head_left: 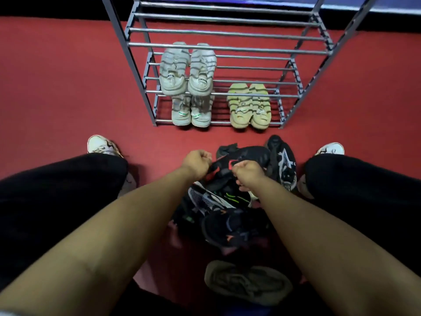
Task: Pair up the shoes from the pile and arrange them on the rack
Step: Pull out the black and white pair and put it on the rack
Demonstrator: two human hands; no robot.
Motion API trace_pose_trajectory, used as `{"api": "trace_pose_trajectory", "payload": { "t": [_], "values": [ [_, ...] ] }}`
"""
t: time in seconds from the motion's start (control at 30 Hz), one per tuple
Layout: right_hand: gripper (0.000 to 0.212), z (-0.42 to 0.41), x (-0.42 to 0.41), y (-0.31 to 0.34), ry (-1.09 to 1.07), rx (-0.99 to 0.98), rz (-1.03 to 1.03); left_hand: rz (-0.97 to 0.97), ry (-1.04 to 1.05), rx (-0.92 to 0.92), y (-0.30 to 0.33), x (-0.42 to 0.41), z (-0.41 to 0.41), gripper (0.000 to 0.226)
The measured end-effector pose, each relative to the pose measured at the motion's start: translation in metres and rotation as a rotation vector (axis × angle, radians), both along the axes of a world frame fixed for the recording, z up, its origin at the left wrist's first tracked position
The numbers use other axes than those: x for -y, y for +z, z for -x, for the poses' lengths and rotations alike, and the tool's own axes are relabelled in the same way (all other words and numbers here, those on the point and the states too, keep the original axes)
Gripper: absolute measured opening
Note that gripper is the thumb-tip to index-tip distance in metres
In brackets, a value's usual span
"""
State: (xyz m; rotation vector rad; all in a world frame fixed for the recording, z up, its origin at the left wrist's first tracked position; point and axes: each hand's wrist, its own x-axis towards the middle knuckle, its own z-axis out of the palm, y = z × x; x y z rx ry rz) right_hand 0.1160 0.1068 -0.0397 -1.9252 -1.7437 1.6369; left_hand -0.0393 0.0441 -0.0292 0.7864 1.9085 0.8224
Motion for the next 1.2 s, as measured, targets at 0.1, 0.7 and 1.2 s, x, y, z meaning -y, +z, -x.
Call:
{"api": "trace_pose_trajectory", "payload": {
  "t": [0.1, 0.7, 1.2],
  "values": [
    [0.016, -0.025, 0.014, -0.014, 0.009, 0.071, -0.009, 0.047, -0.024, -0.001, -0.023, 0.021, -0.018, 0.008],
    [0.058, -0.045, 0.043, -0.049, 0.195, 0.410, 0.026, 0.271, 0.294, 0.130, -0.082, 0.085, -0.010, 0.010],
    [0.054, -0.043, 0.048, -0.059, 0.295, 0.543, -0.072, 0.308, 0.558, 0.377, -0.073, 0.098, -0.026, 0.019]
  ]
}}
